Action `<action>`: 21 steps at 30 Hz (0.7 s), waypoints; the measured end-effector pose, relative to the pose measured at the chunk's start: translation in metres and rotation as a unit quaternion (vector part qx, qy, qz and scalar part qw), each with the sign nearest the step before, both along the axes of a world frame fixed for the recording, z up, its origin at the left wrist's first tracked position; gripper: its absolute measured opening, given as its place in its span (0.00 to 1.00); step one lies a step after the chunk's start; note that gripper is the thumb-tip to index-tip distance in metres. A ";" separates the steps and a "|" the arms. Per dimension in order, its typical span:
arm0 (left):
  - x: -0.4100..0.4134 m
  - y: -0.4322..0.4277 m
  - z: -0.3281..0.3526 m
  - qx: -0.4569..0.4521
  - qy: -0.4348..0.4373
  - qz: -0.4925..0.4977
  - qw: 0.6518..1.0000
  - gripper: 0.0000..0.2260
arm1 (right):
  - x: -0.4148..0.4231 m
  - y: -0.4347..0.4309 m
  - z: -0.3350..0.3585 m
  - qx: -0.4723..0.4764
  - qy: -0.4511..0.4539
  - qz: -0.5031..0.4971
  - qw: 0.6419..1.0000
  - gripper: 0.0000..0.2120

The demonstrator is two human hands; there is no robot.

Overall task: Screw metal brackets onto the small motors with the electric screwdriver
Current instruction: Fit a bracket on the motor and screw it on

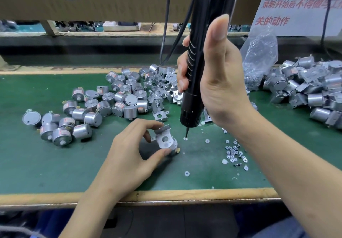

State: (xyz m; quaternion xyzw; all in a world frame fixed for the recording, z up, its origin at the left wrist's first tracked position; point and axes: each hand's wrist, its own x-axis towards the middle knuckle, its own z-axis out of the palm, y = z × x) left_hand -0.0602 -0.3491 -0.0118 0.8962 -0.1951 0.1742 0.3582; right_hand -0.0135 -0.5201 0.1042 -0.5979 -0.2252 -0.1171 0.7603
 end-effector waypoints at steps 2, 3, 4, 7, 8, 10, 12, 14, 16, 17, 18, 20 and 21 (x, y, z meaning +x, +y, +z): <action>-0.001 -0.004 0.000 0.001 0.002 -0.020 1.000 0.19 | -0.001 0.001 0.000 0.004 -0.002 0.002 1.000 0.36; -0.002 -0.006 0.000 0.000 0.006 -0.025 1.000 0.19 | -0.001 0.002 0.000 0.007 -0.003 0.003 1.000 0.36; -0.002 -0.007 0.000 -0.002 0.010 -0.027 1.000 0.19 | -0.002 0.003 0.000 0.009 -0.005 0.003 1.000 0.36; -0.002 -0.008 -0.001 -0.001 0.019 -0.022 1.000 0.20 | -0.002 0.005 -0.001 0.013 -0.012 0.000 1.000 0.37; -0.002 -0.008 -0.001 -0.001 0.022 -0.019 1.000 0.20 | -0.003 0.006 -0.002 0.015 -0.013 0.000 1.000 0.37; -0.003 -0.009 -0.001 -0.003 0.027 -0.017 1.000 0.19 | -0.003 0.006 -0.003 0.016 -0.013 0.001 1.000 0.37; -0.003 -0.009 -0.002 -0.001 0.029 -0.015 0.999 0.20 | -0.003 0.007 -0.005 0.018 -0.011 0.004 1.000 0.36; -0.003 -0.009 -0.002 -0.001 0.034 -0.010 0.999 0.22 | -0.002 0.009 -0.006 0.021 -0.011 0.000 1.000 0.35; -0.003 -0.009 -0.001 -0.004 0.041 -0.005 0.999 0.23 | -0.002 0.010 -0.007 0.023 -0.012 -0.004 1.000 0.34; -0.003 -0.009 -0.001 -0.004 0.042 -0.004 0.999 0.23 | -0.001 0.011 -0.008 0.025 -0.011 -0.004 1.000 0.33; -0.003 -0.009 -0.001 -0.003 0.041 -0.003 0.999 0.21 | -0.001 0.012 -0.008 0.027 -0.010 -0.004 1.000 0.33; -0.004 -0.010 -0.001 -0.002 0.043 0.000 0.999 0.20 | 0.000 0.013 -0.009 0.029 -0.007 -0.005 1.000 0.32; -0.003 -0.010 -0.001 -0.003 0.045 0.002 0.999 0.19 | 0.001 0.013 -0.009 0.029 -0.006 -0.005 1.000 0.32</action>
